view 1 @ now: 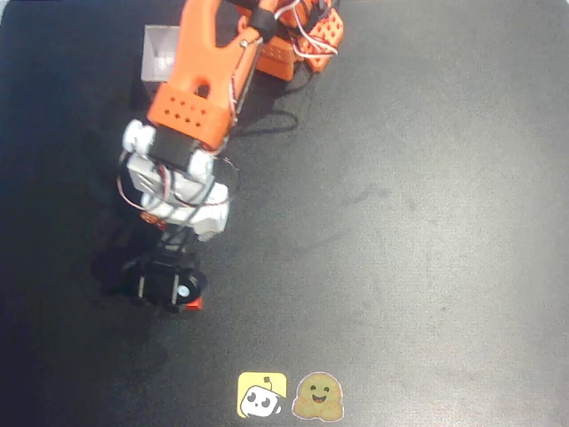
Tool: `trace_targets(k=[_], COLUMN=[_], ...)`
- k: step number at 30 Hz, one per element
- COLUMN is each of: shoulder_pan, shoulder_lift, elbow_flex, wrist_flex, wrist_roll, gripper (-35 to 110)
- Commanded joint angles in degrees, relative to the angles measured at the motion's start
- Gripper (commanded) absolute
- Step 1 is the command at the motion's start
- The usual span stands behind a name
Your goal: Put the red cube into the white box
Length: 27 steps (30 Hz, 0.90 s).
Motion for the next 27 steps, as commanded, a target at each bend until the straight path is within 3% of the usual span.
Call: trace_targets(k=[1, 6, 17, 27], shoulder_pan=[-0.18, -2.37, -2.37, -4.57], shoulder_lift=[0.18, 0.53, 6.42, -10.46], elbow_flex=[-2.81, -3.34, -1.93, -24.87], wrist_flex=[-0.09, 1.76, 7.21, 8.96], wrist_roll=[0.62, 4.57, 3.16, 0.88], gripper=[15, 15, 17, 20])
